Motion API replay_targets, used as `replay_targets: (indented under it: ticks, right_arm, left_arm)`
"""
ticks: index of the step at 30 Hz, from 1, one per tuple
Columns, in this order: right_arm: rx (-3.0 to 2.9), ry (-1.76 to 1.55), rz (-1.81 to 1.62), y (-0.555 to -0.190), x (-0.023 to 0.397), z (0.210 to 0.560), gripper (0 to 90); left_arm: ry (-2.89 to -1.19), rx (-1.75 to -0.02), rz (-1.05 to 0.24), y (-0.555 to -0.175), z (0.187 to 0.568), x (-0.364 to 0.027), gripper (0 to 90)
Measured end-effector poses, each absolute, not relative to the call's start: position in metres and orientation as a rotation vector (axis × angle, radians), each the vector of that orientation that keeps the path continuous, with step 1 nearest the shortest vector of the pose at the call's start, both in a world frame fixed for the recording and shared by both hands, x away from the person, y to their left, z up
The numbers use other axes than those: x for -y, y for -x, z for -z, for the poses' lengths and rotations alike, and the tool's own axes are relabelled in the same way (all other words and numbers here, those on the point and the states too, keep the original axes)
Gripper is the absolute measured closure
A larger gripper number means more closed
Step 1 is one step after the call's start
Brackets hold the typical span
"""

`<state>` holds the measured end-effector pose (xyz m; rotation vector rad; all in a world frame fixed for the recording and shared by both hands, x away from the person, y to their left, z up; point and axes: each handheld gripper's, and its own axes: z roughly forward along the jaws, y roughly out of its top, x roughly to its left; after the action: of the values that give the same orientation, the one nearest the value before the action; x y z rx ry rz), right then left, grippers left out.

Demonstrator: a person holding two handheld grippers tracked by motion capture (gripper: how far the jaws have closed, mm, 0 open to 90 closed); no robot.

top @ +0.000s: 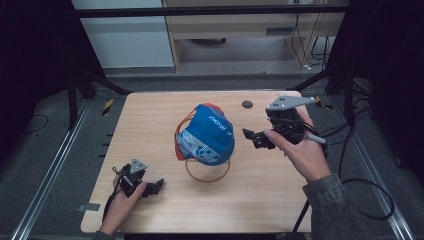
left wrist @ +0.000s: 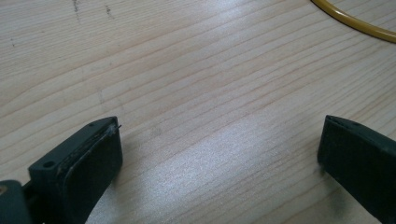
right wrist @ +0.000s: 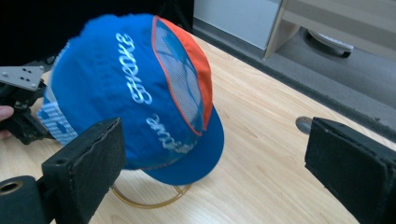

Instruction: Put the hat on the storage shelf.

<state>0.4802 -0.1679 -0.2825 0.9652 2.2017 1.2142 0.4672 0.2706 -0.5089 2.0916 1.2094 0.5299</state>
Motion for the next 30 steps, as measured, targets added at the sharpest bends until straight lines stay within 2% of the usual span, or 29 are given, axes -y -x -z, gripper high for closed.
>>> replay_targets:
  ticks: [4, 16, 30]
  right_arm:
    - [-2.176, -0.974, -1.183, -0.477, 0.178, 0.296, 10.1]
    - [-2.161, -1.0, -1.149, -0.467, 0.205, 0.34, 10.6]
    - [-2.153, -1.109, -1.05, -0.469, 0.225, 0.42, 10.9]
  left_arm:
    - [-2.092, -1.208, -0.53, -0.467, 0.509, -0.271, 0.0]
    - [-2.091, -1.208, -0.532, -0.467, 0.509, -0.271, 0.0]
    - [-2.092, -1.208, -0.53, -0.467, 0.509, -0.271, 0.0]
